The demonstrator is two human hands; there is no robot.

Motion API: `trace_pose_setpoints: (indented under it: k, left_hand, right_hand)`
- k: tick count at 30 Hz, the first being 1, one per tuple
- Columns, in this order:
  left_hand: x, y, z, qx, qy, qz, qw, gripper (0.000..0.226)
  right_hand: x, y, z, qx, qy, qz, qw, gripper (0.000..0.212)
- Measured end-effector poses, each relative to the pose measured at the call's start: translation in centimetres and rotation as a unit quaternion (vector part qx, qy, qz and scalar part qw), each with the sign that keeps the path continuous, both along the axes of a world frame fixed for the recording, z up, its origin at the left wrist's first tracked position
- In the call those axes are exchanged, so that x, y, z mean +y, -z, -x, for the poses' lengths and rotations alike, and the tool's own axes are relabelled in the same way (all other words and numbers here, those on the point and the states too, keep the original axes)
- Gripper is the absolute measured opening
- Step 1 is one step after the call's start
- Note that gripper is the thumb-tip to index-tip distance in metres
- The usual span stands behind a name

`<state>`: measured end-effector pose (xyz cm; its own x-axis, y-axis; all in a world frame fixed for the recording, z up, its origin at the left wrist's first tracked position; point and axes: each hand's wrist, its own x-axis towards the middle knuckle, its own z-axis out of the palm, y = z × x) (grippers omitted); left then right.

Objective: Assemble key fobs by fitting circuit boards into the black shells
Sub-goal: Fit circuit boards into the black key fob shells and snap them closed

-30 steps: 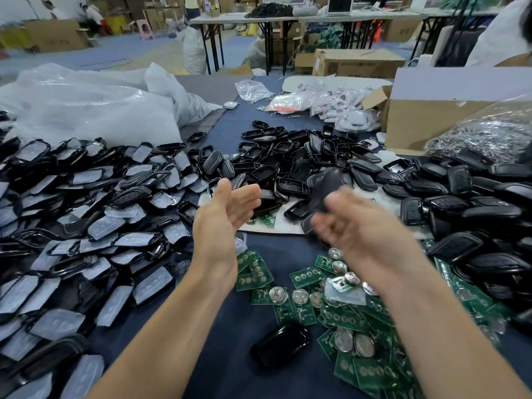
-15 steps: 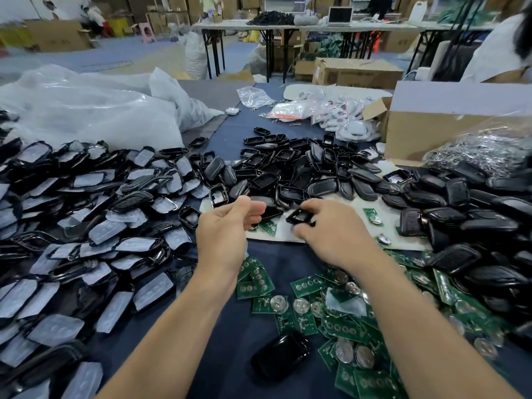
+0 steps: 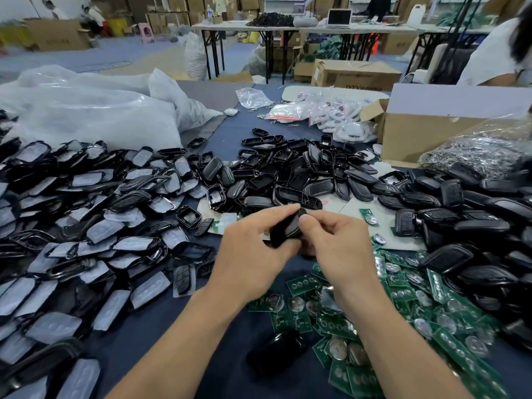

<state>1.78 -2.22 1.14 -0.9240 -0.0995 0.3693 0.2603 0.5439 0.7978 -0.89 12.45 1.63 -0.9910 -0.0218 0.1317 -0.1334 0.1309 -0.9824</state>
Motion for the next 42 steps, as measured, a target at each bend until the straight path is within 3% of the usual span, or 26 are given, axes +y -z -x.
trace_pose_setpoints:
  k: [2, 4, 7, 10, 12, 14, 19, 23, 28, 31, 34, 37, 42]
  left_hand:
    - [0.2, 0.5, 0.0, -0.011, 0.001, 0.004, 1.0, 0.065]
    - [0.1, 0.6, 0.3, -0.027, -0.021, -0.017, 0.999, 0.063]
    - [-0.3, 0.2, 0.9, -0.059, -0.052, -0.161, 0.984, 0.052]
    - [-1.0, -0.4, 1.2, -0.105, -0.053, -0.375, 0.92, 0.024]
    - [-1.4, -0.5, 1.1, -0.131, -0.042, -0.393, 0.909, 0.025]
    - [-1.8, -0.4, 1.1, -0.151, -0.047, -0.371, 0.915, 0.022]
    - [-1.7, -0.2, 1.1, -0.157, -0.084, -0.35, 0.92, 0.015]
    - [-0.9, -0.1, 1.1, -0.148, -0.088, -0.337, 0.926, 0.016]
    - [-0.7, 0.3, 1.3, -0.159, -0.064, -0.302, 0.938, 0.015]
    - [-0.9, 0.8, 1.4, -0.174, -0.047, -0.288, 0.94, 0.018]
    - [-0.9, 1.3, 1.6, -0.18, -0.014, -0.298, 0.937, 0.033]
    - [-0.6, 1.4, 1.7, -0.163, 0.001, -0.272, 0.948, 0.039]
    - [-0.4, 1.4, 1.8, -0.141, -0.019, -0.257, 0.956, 0.035]
  right_hand:
    - [0.1, -0.1, -0.5, -0.054, -0.033, 0.061, 0.996, 0.023]
    - [1.0, -0.1, -0.5, -0.052, -0.034, 0.031, 0.998, 0.02]
    - [2.9, -0.4, -0.2, 0.055, 0.019, -0.197, 0.979, 0.012]
    - [3.2, -1.0, -0.5, 0.049, -0.049, -0.397, 0.915, 0.006]
    - [2.9, -1.4, -0.7, 0.039, -0.091, -0.483, 0.87, 0.011]
    - [3.1, -1.5, -0.7, 0.045, -0.103, -0.518, 0.848, 0.019]
    - [3.3, -1.3, -0.6, 0.029, -0.078, -0.52, 0.85, 0.014]
    - [3.4, -0.7, -0.4, 0.013, -0.067, -0.457, 0.887, 0.026]
    - [3.5, -0.4, 0.6, -0.014, -0.001, -0.197, 0.98, 0.019]
    - [3.3, 0.2, 0.9, -0.048, 0.033, -0.053, 0.997, 0.025]
    - [3.0, 0.4, 1.0, -0.057, 0.013, -0.003, 0.998, 0.03]
    - [2.6, 0.4, 0.7, -0.036, -0.021, -0.028, 0.999, 0.028]
    - [1.7, 1.1, -0.1, 0.049, -0.061, -0.239, 0.968, 0.021]
